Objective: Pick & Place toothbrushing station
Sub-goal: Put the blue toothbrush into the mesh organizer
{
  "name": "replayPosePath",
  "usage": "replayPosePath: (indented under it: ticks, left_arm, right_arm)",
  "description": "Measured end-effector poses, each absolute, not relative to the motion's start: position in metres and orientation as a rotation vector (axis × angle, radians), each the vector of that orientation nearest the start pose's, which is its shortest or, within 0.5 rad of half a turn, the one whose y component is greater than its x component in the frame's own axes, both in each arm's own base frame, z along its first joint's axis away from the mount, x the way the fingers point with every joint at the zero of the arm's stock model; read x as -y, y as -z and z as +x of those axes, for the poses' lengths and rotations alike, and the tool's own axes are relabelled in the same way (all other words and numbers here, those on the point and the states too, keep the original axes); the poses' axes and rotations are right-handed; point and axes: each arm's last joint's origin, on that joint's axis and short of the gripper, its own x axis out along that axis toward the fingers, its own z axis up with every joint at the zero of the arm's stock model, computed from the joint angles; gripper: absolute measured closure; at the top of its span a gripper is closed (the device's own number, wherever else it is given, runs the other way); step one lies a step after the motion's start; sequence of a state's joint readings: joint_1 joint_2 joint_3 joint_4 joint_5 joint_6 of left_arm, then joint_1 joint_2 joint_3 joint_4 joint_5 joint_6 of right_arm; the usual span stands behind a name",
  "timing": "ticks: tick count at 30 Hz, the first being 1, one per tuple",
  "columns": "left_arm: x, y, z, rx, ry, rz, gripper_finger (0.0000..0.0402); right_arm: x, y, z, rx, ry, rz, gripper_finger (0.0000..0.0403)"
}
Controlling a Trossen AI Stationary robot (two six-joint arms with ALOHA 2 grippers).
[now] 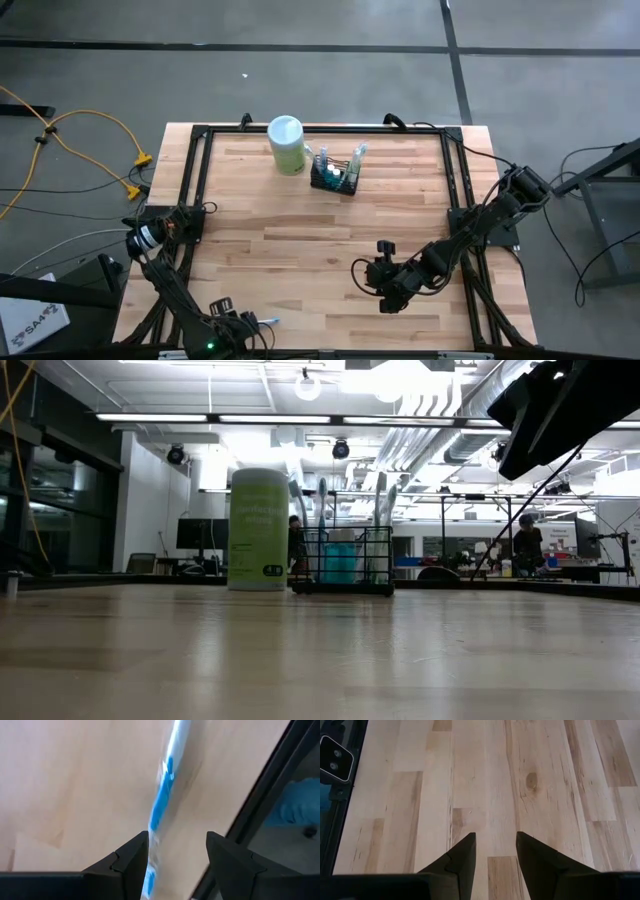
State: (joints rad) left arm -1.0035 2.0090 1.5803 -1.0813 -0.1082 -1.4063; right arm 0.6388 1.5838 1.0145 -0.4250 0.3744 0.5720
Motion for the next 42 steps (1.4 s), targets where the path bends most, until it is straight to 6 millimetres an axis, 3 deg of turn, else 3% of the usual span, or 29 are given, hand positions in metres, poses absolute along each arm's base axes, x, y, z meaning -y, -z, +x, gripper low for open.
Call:
replayPosePath:
  ticks: [8, 17, 26, 42]
  left_arm:
    - [0.309, -0.196, 0.232, -1.364, -0.279, -0.221, 0.0211]
    - [0.295, -0.173, 0.258, -1.506, -0.216, -0.142, 0.0211]
    - [0.298, -0.172, 0.265, -1.474, -0.144, -0.165, 0.0211]
    - [0.291, -0.172, 0.273, -1.422, -0.190, -0.151, 0.0211]
  right_arm:
    - [-0.179, -0.207, 0.258, -0.893, 0.013, 0.051, 0.0270]
    - [-0.179, -0.207, 0.258, -0.896, 0.006, 0.055, 0.0270]
    - [-0.179, -0.207, 0.258, -0.895, 0.006, 0.055, 0.0270]
    - [-0.179, -0.207, 0.259, -0.896, 0.004, 0.056, 0.0270]
